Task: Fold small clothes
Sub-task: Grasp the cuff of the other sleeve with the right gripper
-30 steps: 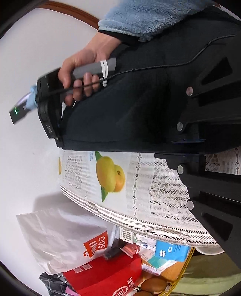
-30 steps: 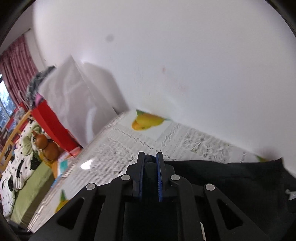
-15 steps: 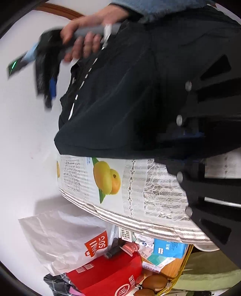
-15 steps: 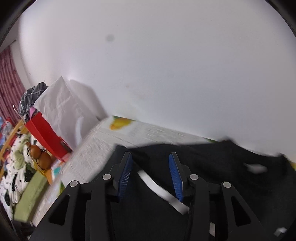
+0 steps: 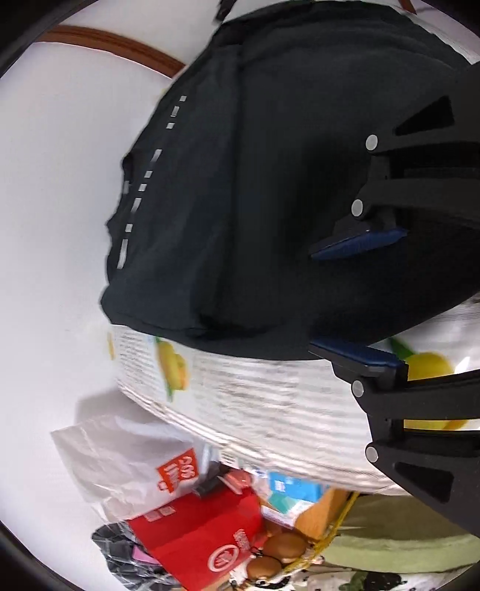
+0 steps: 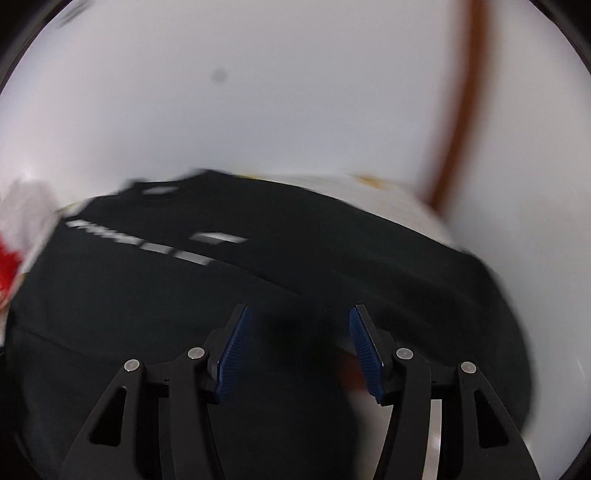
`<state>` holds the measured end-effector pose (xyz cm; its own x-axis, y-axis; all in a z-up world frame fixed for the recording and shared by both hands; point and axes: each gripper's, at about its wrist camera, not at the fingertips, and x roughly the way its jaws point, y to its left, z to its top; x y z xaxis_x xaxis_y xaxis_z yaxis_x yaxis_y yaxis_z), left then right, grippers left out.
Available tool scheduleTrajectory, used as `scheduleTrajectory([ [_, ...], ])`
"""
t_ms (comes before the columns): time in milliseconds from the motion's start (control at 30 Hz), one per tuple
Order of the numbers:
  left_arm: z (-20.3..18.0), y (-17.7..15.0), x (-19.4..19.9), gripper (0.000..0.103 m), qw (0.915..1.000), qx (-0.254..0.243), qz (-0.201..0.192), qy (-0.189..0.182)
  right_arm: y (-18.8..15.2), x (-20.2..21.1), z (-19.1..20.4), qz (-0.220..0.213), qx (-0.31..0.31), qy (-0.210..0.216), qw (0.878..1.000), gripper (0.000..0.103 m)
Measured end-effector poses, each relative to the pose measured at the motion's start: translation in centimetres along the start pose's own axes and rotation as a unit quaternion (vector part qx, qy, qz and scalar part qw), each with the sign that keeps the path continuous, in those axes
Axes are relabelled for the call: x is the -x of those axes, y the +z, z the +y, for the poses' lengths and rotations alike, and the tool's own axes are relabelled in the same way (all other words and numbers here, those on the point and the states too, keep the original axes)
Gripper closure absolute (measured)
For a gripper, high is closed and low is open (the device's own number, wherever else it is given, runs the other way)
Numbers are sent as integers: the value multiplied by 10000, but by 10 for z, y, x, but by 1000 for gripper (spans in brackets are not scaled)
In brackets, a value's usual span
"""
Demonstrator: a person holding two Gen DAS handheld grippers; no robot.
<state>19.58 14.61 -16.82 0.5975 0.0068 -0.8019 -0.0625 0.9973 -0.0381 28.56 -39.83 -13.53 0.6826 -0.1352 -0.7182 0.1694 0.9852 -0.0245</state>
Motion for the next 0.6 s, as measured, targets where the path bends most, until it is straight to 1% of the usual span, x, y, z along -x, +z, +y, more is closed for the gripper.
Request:
scheduleTrajectory([
  [67,-1,-11,-3,61,10000,10,27,-57,-25,-1,-53,224,-331,-226,9989,48],
  [100,-2,-16,-2,60,10000,-11,-77,-12,-37,-4,-74,386,-462,-283,9978,48],
  [133,-3,-20,-1,58,9998,-23,-181,25,-47,-6,-90,499,-540,-358,9967,48],
  [233,-6,-24,0,49,9996,-12,-270,60,-77,-12,-126,620,-651,-564,9944,48],
  [333,-11,-24,-2,46,9992,-122,-289,235,-92,-26,-137,781,-708,-514,9931,47],
  [367,-12,-24,-2,43,9991,-135,-284,284,-95,-29,-137,745,-666,-544,9935,46],
  [400,-12,-24,-2,41,9989,-132,-272,354,-95,-28,-135,579,-550,-633,9948,45],
  [433,-11,-24,-4,36,9989,-94,-246,381,-94,-31,-134,557,-484,-666,9951,44],
  [533,0,-23,-5,33,9995,163,-199,157,-88,-38,-142,523,-612,-699,9943,44],
  [567,2,-23,-5,32,9995,209,-212,132,-85,-41,-146,546,-687,-766,9932,47],
  [600,3,-23,-5,32,9994,231,-209,142,-81,-42,-139,555,-709,-841,9924,52],
])
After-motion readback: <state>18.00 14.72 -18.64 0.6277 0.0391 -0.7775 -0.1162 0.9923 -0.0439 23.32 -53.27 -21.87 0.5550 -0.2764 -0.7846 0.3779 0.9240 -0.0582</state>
